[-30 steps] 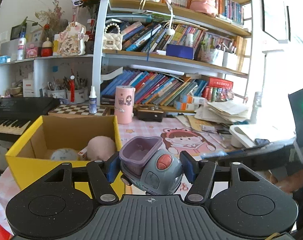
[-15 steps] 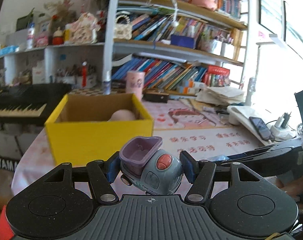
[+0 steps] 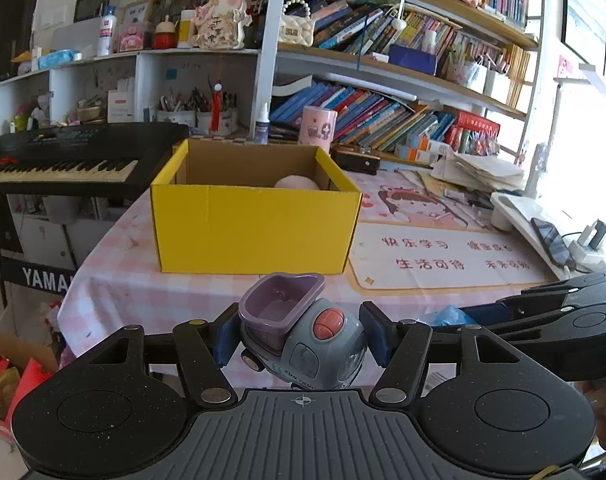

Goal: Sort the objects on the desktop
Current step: 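Carry toy car with left gripper while right gripper carries blue object toward yellow box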

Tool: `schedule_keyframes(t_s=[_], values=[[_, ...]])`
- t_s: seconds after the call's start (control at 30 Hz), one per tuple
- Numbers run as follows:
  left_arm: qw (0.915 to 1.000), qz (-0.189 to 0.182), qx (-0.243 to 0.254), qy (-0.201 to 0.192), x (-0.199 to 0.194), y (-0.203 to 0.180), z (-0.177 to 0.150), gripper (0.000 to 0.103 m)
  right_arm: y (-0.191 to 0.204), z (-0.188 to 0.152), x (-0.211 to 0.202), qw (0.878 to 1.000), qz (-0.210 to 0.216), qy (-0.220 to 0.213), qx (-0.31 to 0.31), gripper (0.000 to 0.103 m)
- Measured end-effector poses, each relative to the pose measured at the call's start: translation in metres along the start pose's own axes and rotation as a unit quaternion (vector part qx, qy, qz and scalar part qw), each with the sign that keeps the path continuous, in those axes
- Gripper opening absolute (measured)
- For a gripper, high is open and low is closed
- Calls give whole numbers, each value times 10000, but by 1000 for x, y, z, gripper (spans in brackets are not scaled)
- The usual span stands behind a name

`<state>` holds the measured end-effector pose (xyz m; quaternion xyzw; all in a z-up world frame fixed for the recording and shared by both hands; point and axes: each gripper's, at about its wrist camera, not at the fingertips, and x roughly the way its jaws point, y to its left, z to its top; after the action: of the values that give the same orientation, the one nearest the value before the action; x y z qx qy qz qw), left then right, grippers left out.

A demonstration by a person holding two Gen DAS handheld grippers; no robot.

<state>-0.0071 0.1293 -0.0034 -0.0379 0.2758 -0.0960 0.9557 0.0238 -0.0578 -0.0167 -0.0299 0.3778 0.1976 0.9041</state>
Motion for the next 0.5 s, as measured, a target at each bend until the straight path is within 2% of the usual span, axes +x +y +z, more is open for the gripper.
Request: schedule_keyframes(t_s=[0.37, 0.5], values=[[9998, -6, 35, -175, -1, 3, 6, 62, 6, 4, 4, 9999, 129, -33, -109, 38], [9999, 11, 22, -104, 2, 5, 8, 62, 7, 7, 6, 9997, 150, -5, -176, 38]])
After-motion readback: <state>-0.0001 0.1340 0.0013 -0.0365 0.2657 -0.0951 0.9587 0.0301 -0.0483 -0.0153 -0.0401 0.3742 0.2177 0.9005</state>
